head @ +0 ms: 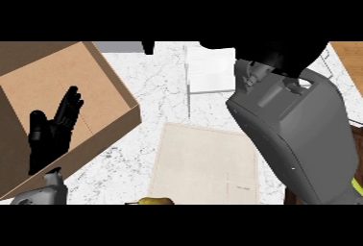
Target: Pick the lemon from the placemat and place it in the tiered shelf
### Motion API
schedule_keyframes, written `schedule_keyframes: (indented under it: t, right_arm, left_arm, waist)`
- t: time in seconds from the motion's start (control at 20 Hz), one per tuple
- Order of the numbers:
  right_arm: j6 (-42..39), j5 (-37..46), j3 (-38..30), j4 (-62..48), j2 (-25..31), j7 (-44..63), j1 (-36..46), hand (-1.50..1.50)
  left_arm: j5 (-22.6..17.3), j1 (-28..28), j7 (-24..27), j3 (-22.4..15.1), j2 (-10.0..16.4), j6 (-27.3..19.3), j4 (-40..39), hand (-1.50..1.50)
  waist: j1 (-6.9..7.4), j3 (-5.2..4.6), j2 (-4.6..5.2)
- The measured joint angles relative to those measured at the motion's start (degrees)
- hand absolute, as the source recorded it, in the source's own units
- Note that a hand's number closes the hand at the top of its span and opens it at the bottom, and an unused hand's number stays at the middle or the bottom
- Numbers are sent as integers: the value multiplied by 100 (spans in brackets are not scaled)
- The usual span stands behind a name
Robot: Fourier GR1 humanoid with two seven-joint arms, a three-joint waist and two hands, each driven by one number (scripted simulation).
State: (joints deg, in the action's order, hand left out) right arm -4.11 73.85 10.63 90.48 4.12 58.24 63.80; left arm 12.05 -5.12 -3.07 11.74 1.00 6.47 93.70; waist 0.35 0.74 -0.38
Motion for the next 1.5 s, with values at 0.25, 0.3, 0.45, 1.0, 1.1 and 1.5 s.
schedule_keyframes:
  t: [0.25, 0.3, 0.45, 1.0, 1.1, 1.5]
  right_arm:
    - [361, 144, 32, -501, 214, -480, -57, 150]
    - [530, 157, 42, -557, 212, -567, -159, 150]
    - [979, 209, -94, -897, 212, -678, -243, 150]
    - [2721, -775, -979, -1386, 125, -1600, -353, 150]
    - [2921, -862, -1030, -1528, 124, -1779, -421, 150]
    - [2792, -305, -1319, -2088, 539, -1312, -487, -150]
  left_arm:
    - [4, -35, -40, 15, -28, 60, -2, 0]
    - [1, -31, -39, -5, -17, 22, -3, 0]
    - [-2, -34, -12, -55, 9, -33, -10, 0]
    - [-5, -55, -28, -36, -16, 19, -17, 0]
    - [-23, -41, -38, -79, 9, -31, -15, 0]
    - [-14, 24, -21, 18, -13, 39, 28, 0]
  waist:
    - [32, -2, 16]
    - [33, -1, 17]
    - [47, 5, 25]
    - [61, 5, 28]
    - [61, 4, 25]
    - [-31, 2, -1]
